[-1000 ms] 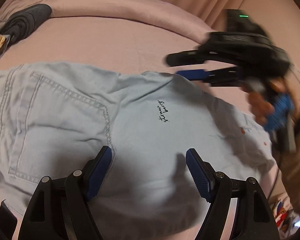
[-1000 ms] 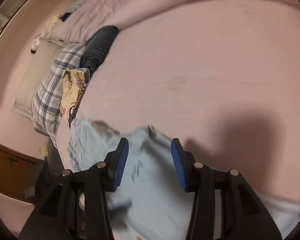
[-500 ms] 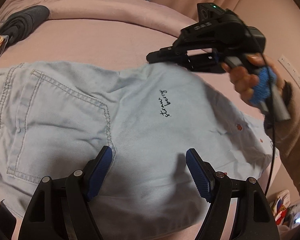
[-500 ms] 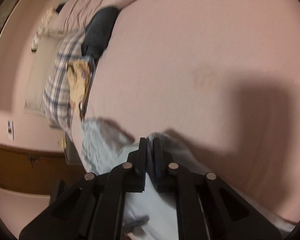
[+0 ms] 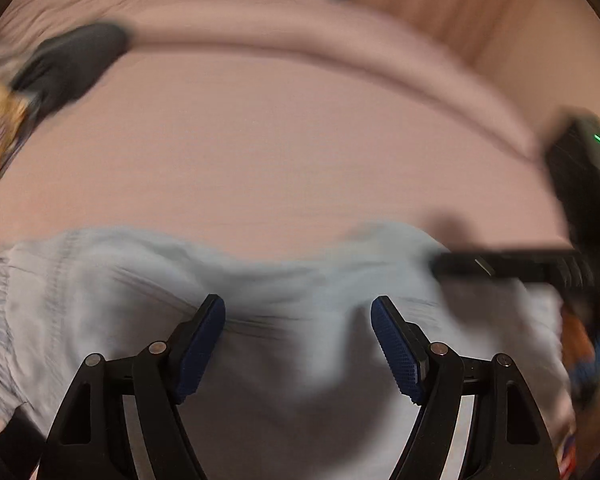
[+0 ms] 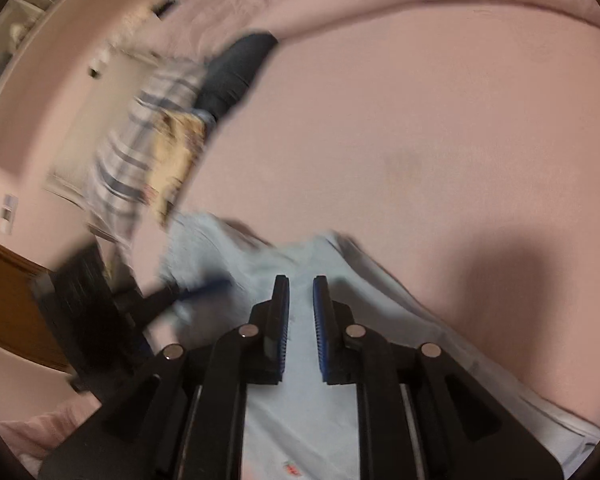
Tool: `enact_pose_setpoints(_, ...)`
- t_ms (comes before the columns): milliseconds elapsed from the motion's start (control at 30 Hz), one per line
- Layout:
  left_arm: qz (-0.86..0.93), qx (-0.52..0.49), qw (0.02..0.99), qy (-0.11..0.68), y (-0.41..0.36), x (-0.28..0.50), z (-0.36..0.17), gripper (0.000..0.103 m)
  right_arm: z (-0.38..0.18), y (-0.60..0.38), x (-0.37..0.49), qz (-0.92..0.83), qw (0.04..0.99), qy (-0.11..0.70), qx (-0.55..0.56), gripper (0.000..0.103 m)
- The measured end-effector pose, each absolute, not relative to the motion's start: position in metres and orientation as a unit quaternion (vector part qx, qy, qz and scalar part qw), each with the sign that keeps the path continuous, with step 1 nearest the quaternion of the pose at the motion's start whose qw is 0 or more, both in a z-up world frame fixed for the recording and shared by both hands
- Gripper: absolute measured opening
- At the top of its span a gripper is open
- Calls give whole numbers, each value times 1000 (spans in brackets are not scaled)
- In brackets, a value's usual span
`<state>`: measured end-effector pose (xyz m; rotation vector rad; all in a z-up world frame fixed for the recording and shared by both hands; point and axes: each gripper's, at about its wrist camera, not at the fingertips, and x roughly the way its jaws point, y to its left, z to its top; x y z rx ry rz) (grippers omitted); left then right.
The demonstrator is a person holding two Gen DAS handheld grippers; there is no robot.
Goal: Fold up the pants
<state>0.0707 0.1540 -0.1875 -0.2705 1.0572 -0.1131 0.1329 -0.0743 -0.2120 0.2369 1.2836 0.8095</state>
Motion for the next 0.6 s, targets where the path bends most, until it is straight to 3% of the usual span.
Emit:
enact_pose_setpoints(67, -45, -155, 853, 497, 170, 79, -190, 58, -234, -64, 141, 312, 736, 597, 69, 2)
enact_pose_setpoints(133, -33, -157, 852, 499, 179, 82, -186, 57, -247, -75, 153, 289, 746, 592, 94, 0)
enact_pose_setpoints(233, -14, -143, 855, 498, 186, 75, -177, 57, -235, -96, 157, 231, 780, 572, 104, 17)
enact_pose_setpoints(333, -4, -126, 866, 483, 186, 58, -162, 57, -214, -131, 141, 238, 790, 548, 139, 21)
enact_pose_setpoints(433, -21, -117, 872, 475, 176, 37, -156, 57, -201, -170, 102, 247, 796, 527, 166, 33)
enact_pose_setpoints(600, -56, -93, 860, 499, 147, 16, -180, 65, -212, -226, 24, 211, 799, 538, 168, 36)
